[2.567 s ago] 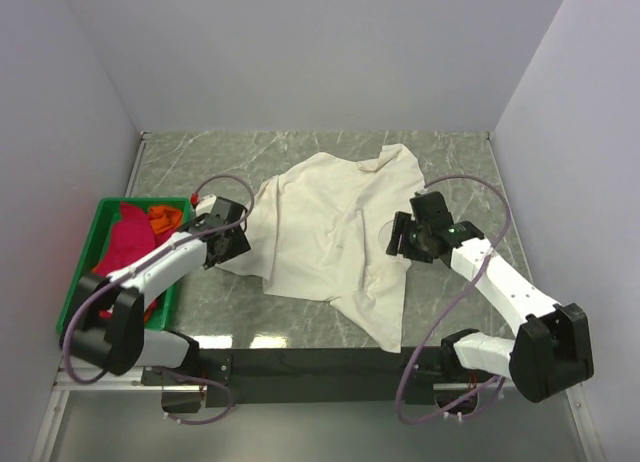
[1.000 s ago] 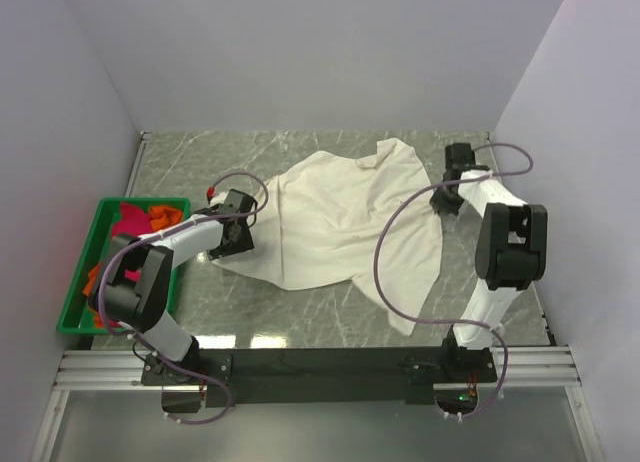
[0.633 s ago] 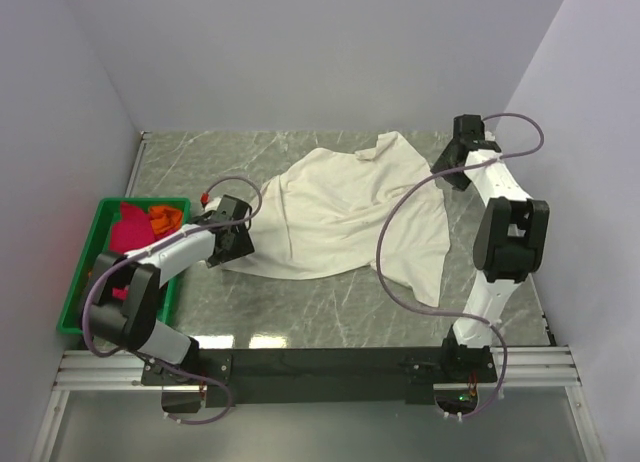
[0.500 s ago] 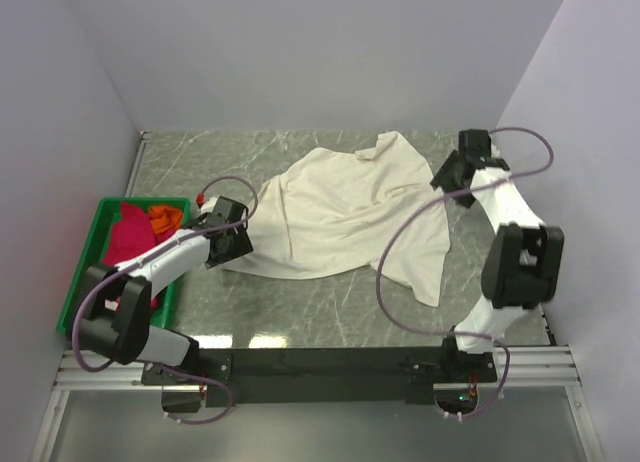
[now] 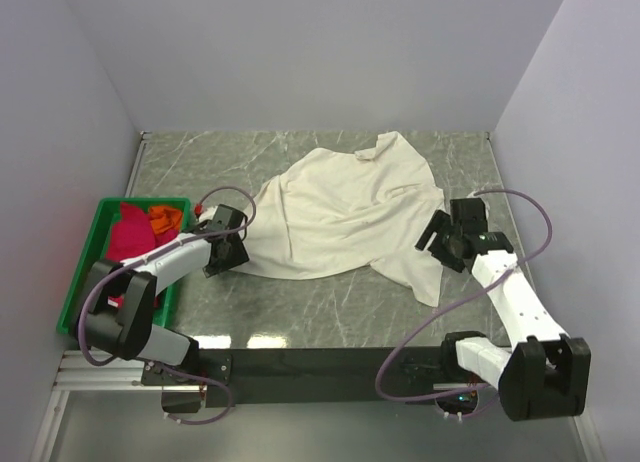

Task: Fold and stack the t-shirts
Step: Flatten the tshirt out

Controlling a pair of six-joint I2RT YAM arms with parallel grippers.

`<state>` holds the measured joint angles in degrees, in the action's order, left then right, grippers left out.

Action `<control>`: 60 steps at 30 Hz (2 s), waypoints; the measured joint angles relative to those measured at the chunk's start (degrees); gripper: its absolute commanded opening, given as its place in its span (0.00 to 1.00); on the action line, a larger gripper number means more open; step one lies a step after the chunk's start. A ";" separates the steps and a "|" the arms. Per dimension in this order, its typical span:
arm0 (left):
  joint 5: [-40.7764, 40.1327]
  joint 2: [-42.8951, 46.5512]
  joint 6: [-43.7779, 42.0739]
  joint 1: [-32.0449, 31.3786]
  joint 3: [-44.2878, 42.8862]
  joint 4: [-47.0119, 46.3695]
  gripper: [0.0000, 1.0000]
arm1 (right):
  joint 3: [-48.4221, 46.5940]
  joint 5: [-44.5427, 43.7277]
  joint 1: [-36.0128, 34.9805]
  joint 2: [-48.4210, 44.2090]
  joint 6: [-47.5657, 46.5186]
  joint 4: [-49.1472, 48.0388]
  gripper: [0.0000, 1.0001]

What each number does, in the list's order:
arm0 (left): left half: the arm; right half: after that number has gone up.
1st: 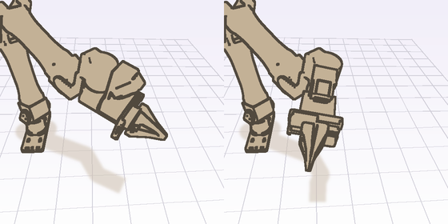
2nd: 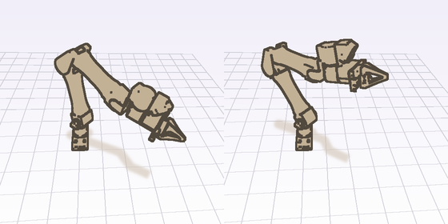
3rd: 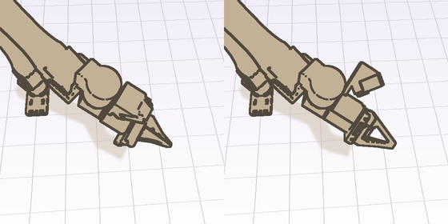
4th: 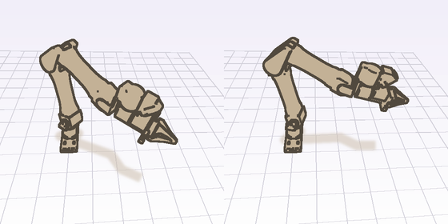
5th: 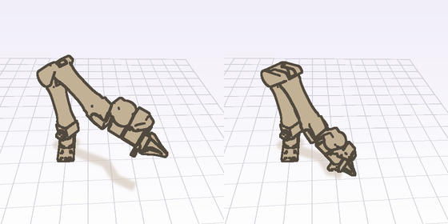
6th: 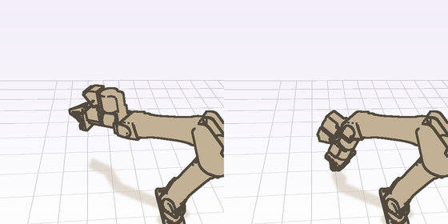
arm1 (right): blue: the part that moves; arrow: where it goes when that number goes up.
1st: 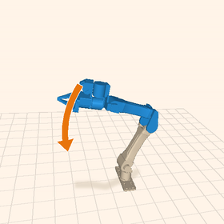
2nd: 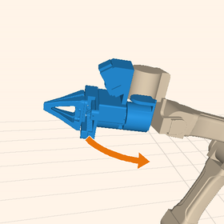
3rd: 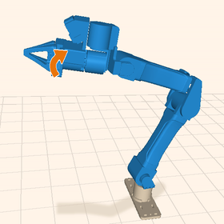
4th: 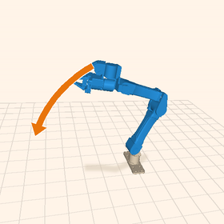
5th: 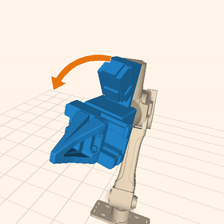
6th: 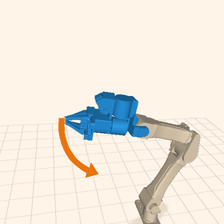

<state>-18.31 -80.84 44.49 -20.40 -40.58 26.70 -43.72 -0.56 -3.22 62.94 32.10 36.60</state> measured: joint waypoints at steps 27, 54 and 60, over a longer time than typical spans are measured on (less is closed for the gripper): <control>1.14 -0.39 -3.43 0.98 -7.15 2.82 0.01 | 2.43 -5.97 -19.63 3.19 -3.58 5.64 0.56; 2.40 5.38 -8.96 0.98 -6.97 1.40 0.01 | -9.64 -17.07 -33.66 29.86 -5.42 4.63 0.41; 2.32 5.38 -8.96 0.98 -6.88 1.42 0.01 | -9.66 -17.99 -33.66 31.12 -5.86 3.89 0.19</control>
<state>-15.99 -75.46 35.53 -19.42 -47.46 28.12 -53.39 -18.55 -36.88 94.06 26.24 40.49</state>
